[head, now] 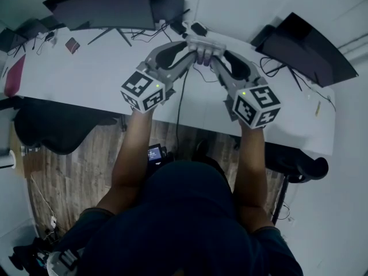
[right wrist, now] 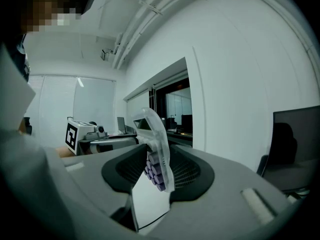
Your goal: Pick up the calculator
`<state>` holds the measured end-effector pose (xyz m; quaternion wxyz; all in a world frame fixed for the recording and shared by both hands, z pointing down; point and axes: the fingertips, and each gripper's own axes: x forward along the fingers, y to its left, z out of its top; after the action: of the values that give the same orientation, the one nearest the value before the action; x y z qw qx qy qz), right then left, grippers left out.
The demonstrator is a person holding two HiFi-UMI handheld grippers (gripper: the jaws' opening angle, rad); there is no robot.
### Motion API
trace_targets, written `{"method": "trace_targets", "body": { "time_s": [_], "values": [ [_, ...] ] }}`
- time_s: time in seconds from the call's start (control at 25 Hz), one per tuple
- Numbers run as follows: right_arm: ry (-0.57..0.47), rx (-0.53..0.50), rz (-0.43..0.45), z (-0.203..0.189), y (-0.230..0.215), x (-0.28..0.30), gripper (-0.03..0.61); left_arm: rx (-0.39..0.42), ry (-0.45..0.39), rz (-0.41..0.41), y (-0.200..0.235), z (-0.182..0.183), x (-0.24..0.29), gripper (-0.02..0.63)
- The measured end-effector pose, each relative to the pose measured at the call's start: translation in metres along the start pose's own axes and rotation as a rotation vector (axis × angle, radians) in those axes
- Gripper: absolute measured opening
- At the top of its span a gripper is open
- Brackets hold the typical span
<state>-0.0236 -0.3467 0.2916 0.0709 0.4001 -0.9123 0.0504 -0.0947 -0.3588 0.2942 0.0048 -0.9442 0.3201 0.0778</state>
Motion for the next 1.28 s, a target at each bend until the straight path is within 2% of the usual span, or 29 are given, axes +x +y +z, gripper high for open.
{"method": "trace_targets", "body": {
  "time_s": [0.4, 1.28],
  "values": [
    [-0.034, -0.066, -0.010, 0.015, 0.012, -0.014, 0.144, 0.027, -0.052, 0.003, -0.012, 0.016, -0.009, 0.127],
    [-0.009, -0.054, -0.007, 0.001, 0.018, -0.032, 0.138, 0.019, -0.021, 0.000, -0.032, 0.008, -0.014, 0.127]
  ]
}}
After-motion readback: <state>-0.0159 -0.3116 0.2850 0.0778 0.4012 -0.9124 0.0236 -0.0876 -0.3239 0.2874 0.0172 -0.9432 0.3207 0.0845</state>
